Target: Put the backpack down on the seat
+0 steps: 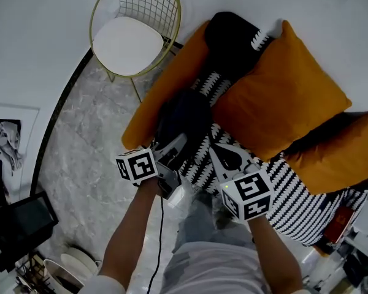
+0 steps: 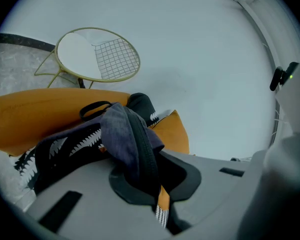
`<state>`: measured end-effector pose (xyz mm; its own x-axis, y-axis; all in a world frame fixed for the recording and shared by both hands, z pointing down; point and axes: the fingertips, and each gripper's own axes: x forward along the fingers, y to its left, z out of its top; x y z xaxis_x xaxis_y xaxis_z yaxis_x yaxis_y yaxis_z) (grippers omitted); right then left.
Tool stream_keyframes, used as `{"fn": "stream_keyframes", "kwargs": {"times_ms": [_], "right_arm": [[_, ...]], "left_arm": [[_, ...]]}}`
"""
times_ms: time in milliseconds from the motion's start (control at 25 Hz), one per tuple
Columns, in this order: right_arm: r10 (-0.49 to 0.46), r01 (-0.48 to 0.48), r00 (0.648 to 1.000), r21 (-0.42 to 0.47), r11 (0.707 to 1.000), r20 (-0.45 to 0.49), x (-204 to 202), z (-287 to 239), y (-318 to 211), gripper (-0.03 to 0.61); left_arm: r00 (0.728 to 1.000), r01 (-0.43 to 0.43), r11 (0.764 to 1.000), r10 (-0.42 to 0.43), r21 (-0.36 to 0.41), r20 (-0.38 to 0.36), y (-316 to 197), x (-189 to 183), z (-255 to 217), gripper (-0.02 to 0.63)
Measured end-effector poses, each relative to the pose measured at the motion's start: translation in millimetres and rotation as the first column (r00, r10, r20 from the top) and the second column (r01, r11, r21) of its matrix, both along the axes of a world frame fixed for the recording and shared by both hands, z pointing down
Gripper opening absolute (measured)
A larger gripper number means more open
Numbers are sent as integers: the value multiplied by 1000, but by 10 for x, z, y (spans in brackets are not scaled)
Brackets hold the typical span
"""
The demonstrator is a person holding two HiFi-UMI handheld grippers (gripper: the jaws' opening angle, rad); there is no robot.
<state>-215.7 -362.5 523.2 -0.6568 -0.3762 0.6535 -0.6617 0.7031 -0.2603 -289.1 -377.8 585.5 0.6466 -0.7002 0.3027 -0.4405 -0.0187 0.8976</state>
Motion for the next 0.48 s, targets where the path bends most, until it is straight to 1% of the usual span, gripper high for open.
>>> {"fn": "stream_keyframes", "kwargs": {"times_ms": [160, 360, 480], "right_arm": [[-29, 29, 1000, -5, 1000, 5, -117, 91, -19, 2], [-76, 75, 997, 4, 997, 33, -345, 98, -33, 2], [-100, 100, 994, 6, 995, 44, -467, 104, -41, 2]], "left_arm": [[1000, 13, 1000, -13, 5, 10, -22, -136, 68, 8], [998, 24, 1000, -23, -5, 56, -21, -338, 138, 8], [998, 24, 1000, -24, -3, 66, -12, -396, 143, 9]]}}
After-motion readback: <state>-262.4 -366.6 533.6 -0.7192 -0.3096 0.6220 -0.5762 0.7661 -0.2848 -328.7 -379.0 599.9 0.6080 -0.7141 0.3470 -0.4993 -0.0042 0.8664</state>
